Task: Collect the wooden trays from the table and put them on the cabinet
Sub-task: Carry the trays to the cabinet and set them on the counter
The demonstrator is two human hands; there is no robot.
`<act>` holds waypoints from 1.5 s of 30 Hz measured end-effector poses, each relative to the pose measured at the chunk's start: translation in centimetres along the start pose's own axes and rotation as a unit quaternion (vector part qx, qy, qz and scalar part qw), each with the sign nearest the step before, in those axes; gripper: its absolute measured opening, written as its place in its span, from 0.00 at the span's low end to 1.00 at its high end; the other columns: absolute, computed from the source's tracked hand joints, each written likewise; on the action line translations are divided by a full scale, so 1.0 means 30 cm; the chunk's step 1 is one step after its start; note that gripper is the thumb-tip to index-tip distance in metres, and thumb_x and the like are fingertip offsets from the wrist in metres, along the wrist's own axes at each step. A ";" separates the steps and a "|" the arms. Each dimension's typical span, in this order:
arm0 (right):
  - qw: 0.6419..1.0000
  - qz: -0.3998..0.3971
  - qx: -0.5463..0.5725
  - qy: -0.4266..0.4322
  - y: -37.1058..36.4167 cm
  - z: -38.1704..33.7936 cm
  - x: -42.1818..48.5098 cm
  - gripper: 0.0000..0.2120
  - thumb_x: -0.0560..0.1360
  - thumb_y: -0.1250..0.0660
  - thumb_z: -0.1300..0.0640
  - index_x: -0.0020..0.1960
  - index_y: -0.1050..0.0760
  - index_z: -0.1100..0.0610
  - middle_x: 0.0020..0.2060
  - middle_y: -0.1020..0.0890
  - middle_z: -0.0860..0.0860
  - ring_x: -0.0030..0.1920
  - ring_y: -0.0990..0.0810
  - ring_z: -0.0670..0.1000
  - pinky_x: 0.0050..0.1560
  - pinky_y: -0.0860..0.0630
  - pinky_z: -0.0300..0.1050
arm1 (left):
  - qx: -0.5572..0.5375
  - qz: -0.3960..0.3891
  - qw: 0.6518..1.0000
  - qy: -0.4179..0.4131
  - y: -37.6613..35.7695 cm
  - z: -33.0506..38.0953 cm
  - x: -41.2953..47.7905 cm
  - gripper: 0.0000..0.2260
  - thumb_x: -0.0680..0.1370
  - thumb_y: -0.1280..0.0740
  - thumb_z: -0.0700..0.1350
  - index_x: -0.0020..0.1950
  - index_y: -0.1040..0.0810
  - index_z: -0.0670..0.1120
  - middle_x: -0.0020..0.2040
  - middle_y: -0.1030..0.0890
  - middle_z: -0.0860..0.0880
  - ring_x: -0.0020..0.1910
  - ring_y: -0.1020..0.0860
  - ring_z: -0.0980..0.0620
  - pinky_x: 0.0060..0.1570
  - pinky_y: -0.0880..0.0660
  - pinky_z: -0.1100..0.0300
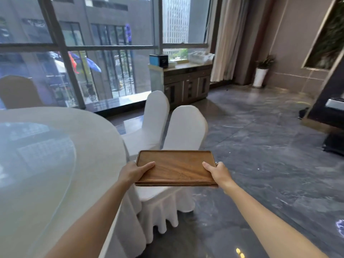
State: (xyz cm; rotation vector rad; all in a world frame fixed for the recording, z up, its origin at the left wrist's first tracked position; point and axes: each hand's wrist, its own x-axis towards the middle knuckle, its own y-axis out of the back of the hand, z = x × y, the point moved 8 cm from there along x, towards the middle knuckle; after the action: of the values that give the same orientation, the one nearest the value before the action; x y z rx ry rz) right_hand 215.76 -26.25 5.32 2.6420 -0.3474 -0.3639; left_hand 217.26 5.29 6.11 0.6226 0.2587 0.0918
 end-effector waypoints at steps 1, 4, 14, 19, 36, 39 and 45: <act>1.000 0.008 -0.001 0.001 0.049 -0.002 0.035 0.26 0.72 0.35 0.44 0.55 0.31 0.66 0.55 0.23 0.60 0.55 0.25 0.60 0.56 0.29 0.51 | -0.001 0.000 1.000 -0.010 -0.033 0.057 0.026 0.21 0.67 0.30 0.63 0.36 0.19 0.45 0.36 0.18 0.45 0.40 0.20 0.45 0.40 0.25 0.54; 0.999 0.047 -0.001 -0.007 0.205 0.014 0.146 0.27 0.72 0.35 0.43 0.55 0.30 0.66 0.55 0.23 0.61 0.56 0.25 0.60 0.53 0.30 0.48 | 0.000 0.000 1.000 -0.028 -0.147 0.219 0.112 0.17 0.67 0.30 0.63 0.30 0.27 0.51 0.30 0.25 0.53 0.31 0.26 0.55 0.29 0.33 0.62; 0.991 0.118 0.023 -0.057 0.527 0.128 0.561 0.31 0.71 0.35 0.41 0.61 0.33 0.66 0.61 0.26 0.60 0.60 0.27 0.59 0.52 0.33 0.46 | 0.026 -0.063 0.995 -0.076 -0.551 0.608 0.504 0.22 0.67 0.31 0.64 0.34 0.26 0.45 0.34 0.23 0.47 0.36 0.24 0.49 0.34 0.30 0.57; 0.988 0.142 0.017 -0.062 0.628 0.132 0.887 0.31 0.71 0.35 0.41 0.60 0.33 0.65 0.60 0.26 0.59 0.61 0.28 0.60 0.51 0.34 0.47 | 0.027 -0.082 0.992 -0.092 -0.753 0.769 0.805 0.22 0.67 0.31 0.64 0.36 0.27 0.44 0.37 0.23 0.46 0.40 0.24 0.46 0.38 0.29 0.57; 0.982 0.185 0.023 -0.041 1.092 -0.131 2.297 0.29 0.71 0.33 0.44 0.60 0.32 0.65 0.59 0.25 0.59 0.57 0.27 0.58 0.50 0.36 0.44 | 0.011 -0.083 0.992 -0.091 -1.295 1.607 1.971 0.23 0.65 0.32 0.67 0.37 0.25 0.47 0.36 0.22 0.50 0.41 0.22 0.47 0.53 0.24 0.50; 0.984 0.169 0.025 -0.043 1.133 -0.118 2.535 0.30 0.71 0.33 0.44 0.61 0.32 0.66 0.61 0.26 0.60 0.61 0.28 0.59 0.51 0.35 0.44 | 0.008 -0.085 0.993 -0.083 -1.403 1.695 2.146 0.24 0.65 0.31 0.66 0.38 0.23 0.44 0.37 0.20 0.48 0.41 0.21 0.46 0.51 0.25 0.50; 0.989 0.141 0.020 -0.024 1.262 -0.137 3.107 0.26 0.70 0.33 0.43 0.56 0.30 0.64 0.57 0.24 0.59 0.56 0.26 0.58 0.49 0.33 0.45 | 0.005 -0.059 0.996 -0.074 -1.628 1.938 2.550 0.24 0.66 0.31 0.65 0.37 0.24 0.43 0.37 0.22 0.47 0.38 0.23 0.49 0.35 0.29 0.57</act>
State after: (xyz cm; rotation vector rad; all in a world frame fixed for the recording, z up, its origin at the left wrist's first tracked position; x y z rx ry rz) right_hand 297.15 -85.45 8.12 2.5775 -0.7418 -0.3293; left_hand 306.85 -54.64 6.68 0.6190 0.1523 -0.0684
